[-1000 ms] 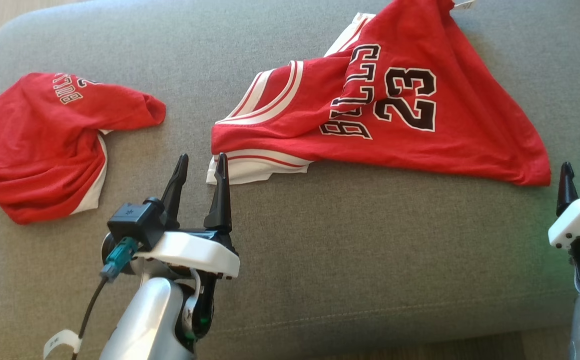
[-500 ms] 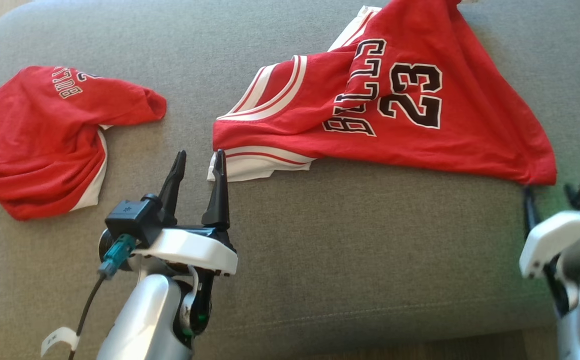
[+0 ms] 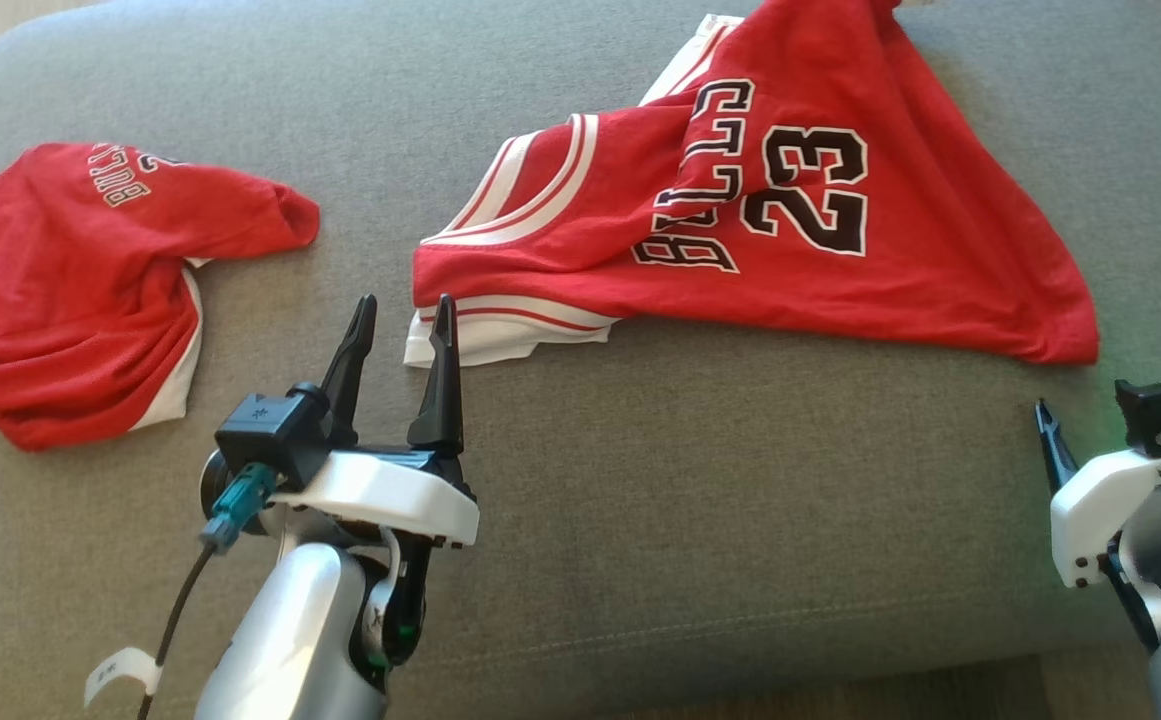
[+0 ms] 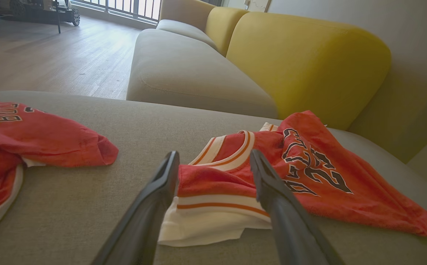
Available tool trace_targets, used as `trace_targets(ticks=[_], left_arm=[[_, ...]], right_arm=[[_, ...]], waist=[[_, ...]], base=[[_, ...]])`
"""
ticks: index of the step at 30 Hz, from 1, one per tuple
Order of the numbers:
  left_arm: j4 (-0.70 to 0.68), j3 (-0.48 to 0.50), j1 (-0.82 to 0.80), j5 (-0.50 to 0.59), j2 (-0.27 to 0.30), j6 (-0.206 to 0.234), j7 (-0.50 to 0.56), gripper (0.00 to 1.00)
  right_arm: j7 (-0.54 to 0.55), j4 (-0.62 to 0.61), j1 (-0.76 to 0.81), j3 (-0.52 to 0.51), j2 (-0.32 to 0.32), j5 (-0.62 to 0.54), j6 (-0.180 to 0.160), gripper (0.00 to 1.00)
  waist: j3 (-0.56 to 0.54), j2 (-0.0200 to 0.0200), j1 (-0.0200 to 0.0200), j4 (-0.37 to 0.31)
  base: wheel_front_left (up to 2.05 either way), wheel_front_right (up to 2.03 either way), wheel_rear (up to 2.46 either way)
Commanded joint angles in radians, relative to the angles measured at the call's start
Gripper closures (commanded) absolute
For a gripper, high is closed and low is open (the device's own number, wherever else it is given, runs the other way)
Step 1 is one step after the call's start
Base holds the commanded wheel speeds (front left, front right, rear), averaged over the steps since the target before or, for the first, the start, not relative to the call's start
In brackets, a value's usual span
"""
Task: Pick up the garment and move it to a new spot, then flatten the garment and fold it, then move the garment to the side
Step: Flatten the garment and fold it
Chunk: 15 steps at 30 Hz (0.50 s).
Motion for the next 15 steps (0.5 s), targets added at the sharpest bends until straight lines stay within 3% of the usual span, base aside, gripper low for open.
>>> trace_targets(ticks=[1,15], left_arm=[[-0.030,0.032,-0.033,0.006,0.009,-0.005,-0.005,0.00],[-0.034,0.029,-0.033,0.012,0.009,-0.007,-0.005,0.00]], right_arm=[[-0.013,-0.019,-0.031,0.024,-0.032,-0.009,0.000,0.00],[-0.064,0.098,-0.104,0.046,-0.065,-0.043,0.000,0.00]], waist=[[0.002,0.0000,0.0000,0.005],[0.020,0.0000,0.0000,0.035]], base=[[0.00,0.00,0.00],[0.00,0.00,0.00]])
